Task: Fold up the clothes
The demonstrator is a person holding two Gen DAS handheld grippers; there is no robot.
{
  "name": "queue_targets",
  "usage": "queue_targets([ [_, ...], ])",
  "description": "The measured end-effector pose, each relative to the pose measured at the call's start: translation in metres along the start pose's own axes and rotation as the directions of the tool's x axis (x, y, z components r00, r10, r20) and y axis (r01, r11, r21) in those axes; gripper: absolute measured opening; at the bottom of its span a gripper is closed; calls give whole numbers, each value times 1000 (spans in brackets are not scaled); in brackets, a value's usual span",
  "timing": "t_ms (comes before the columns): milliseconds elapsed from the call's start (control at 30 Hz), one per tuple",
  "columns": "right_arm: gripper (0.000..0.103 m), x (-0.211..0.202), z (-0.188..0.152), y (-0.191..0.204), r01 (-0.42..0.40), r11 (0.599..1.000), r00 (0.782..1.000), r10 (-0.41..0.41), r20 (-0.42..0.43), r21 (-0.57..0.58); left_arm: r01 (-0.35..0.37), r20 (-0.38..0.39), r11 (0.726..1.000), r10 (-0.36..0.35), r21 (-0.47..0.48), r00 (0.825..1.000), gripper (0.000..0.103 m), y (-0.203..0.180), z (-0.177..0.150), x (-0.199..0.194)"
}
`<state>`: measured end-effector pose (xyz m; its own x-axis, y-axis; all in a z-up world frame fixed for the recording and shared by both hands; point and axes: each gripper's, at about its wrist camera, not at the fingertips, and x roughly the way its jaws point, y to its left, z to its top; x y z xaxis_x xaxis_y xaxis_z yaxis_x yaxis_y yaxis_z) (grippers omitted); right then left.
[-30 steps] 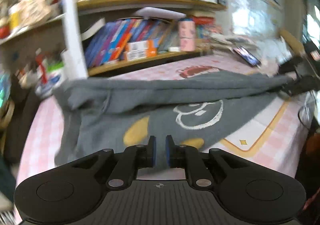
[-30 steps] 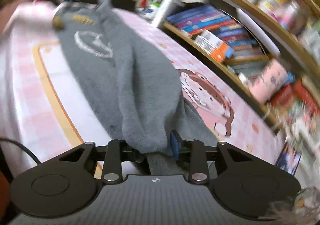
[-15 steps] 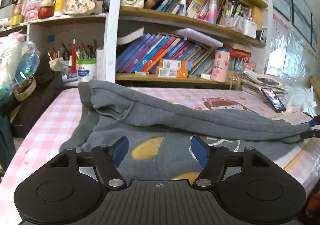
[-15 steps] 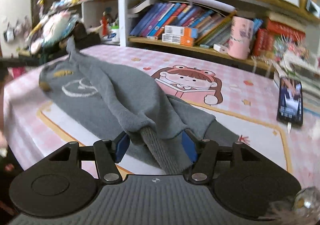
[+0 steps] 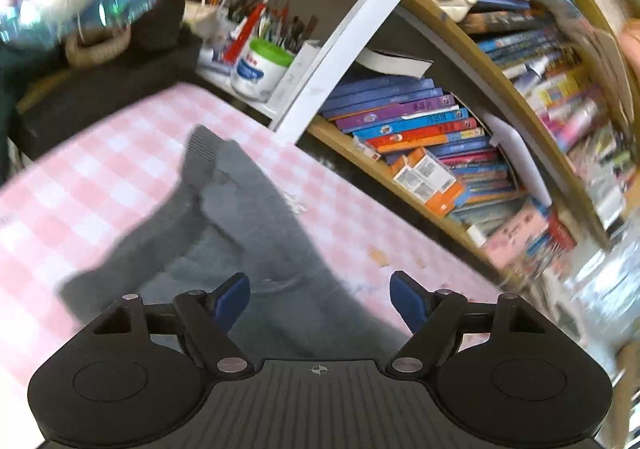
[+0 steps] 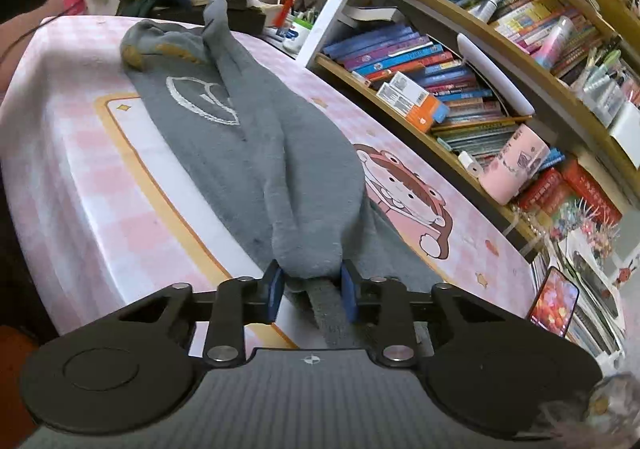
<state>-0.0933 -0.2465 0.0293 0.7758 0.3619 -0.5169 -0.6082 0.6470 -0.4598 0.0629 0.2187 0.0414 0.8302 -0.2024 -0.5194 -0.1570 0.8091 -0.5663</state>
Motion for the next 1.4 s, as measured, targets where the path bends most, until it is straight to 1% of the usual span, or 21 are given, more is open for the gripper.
queue_targets([
  [67,18,1,1,-2,14,1000,1000,-14,8,-27,-40,-15,999,39,-26,999,79,-1,0,16],
  [133,17,2,1,-5,28,998,999,-27,17,-53,-81,-29,995,79,-61,996,71,3,-2,29],
  [167,16,3,1,-6,35,997,999,-34,22,-67,-87,-25,994,86,-67,996,63,4,-2,34],
  [200,16,3,2,-7,42,996,999,-40,26,-80,-90,-22,994,89,-62,996,39,6,-1,37],
  [233,15,4,2,-8,50,994,998,-47,31,-93,-81,-21,995,79,-58,997,23,7,0,39],
  [267,14,4,2,-9,57,993,998,-53,36,-106,-62,-20,996,61,-58,998,15,9,2,40],
  [333,14,8,9,-16,174,972,984,-164,74,-157,-1,24,999,2,-45,1000,10,7,7,27],
  [400,14,8,18,-25,342,924,936,-319,149,-170,99,102,995,-97,-13,990,8,-1,10,1],
  [433,14,5,21,-28,404,901,909,-375,183,-160,159,132,987,-158,2,979,8,-3,9,-16],
  [500,14,-5,20,-32,460,879,875,-426,228,-123,278,177,960,-281,44,943,9,1,1,-53],
  [533,14,-9,18,-33,463,880,872,-430,232,-110,316,185,946,-324,69,928,9,5,-5,-69],
  [567,14,-11,12,-33,417,903,898,-391,201,-107,328,174,941,-339,87,925,9,11,-14,-80],
  [633,14,-5,-8,-28,283,953,957,-273,95,-110,284,99,955,-292,84,951,10,28,-37,-86],
  [700,15,4,-28,-20,183,976,983,-185,-1,-119,183,7,981,-184,62,983,10,49,-63,-79],
  [800,26,7,-44,-12,118,988,989,-126,-75,-99,131,-35,991,-131,-11,991,13,77,-88,-73],
  [867,45,2,-42,-17,97,994,991,-101,-89,-47,148,-15,987,-150,-62,989,15,87,-95,-73],
  [1067,55,-12,-44,-40,42,983,989,-16,-145,177,162,24,985,-161,-58,987,34,84,-91,-75],
  [1133,55,-18,-50,-51,30,948,989,18,-149,315,167,34,984,-165,-65,986,34,84,-89,-74],
  [1200,59,-25,-57,-63,-9,871,989,79,-122,491,147,49,986,-143,-83,989,34,89,-90,-74],
  [1300,61,-24,-65,-82,-82,686,985,165,-44,723,138,73,984,-130,-115,989,34,93,-91,-74],
  [1400,63,-13,-71,-97,-148,461,973,229,44,875,132,89,983,-121,-129,989,34,95,-90,-74],
])
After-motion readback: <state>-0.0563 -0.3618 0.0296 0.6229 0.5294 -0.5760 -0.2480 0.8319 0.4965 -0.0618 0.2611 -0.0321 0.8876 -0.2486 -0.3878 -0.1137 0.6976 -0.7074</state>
